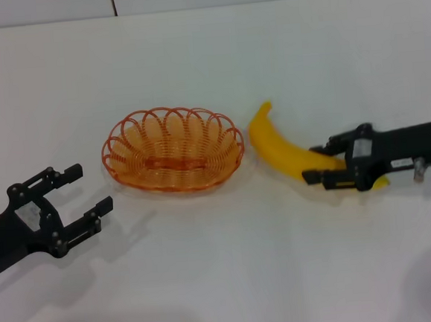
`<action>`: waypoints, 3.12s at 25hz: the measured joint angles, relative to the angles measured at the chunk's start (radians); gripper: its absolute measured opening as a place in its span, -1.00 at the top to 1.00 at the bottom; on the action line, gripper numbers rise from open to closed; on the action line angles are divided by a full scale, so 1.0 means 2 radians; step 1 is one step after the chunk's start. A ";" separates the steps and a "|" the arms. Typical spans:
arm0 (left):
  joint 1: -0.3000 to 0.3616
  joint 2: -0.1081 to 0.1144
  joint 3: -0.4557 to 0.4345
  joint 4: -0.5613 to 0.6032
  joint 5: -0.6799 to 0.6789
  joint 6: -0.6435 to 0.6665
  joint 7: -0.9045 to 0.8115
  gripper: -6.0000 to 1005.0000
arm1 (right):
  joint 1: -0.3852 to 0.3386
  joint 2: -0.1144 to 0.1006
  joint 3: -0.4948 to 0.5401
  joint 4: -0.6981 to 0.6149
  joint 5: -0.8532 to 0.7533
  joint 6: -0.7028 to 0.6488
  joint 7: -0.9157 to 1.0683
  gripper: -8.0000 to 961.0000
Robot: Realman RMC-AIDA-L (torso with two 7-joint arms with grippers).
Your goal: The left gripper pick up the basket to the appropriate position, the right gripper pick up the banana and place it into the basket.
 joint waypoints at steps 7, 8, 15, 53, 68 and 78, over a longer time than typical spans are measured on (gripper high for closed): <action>0.001 0.000 0.000 0.000 0.000 0.001 0.000 -0.40 | -0.002 -0.001 0.077 -0.007 0.002 -0.014 -0.009 -0.02; 0.001 0.000 0.000 0.000 0.000 0.001 0.000 -0.40 | -0.001 -0.001 0.081 -0.007 0.006 -0.021 -0.016 -0.02; 0.000 0.000 0.000 0.000 0.000 0.002 0.000 -0.40 | 0.005 0.001 0.078 0.013 0.065 -0.094 -0.114 -0.03; -0.019 0.002 0.004 -0.025 0.008 0.002 -0.020 -0.40 | 0.118 0.009 0.006 0.198 0.078 0.093 -0.229 -0.07; -0.015 0.002 0.002 -0.025 0.008 0.002 -0.017 -0.40 | 0.096 0.003 0.006 0.163 0.089 0.027 -0.218 -0.52; -0.010 0.002 0.002 -0.023 0.008 0.002 -0.017 -0.40 | -0.021 0.000 0.012 0.037 0.115 -0.069 -0.199 -0.78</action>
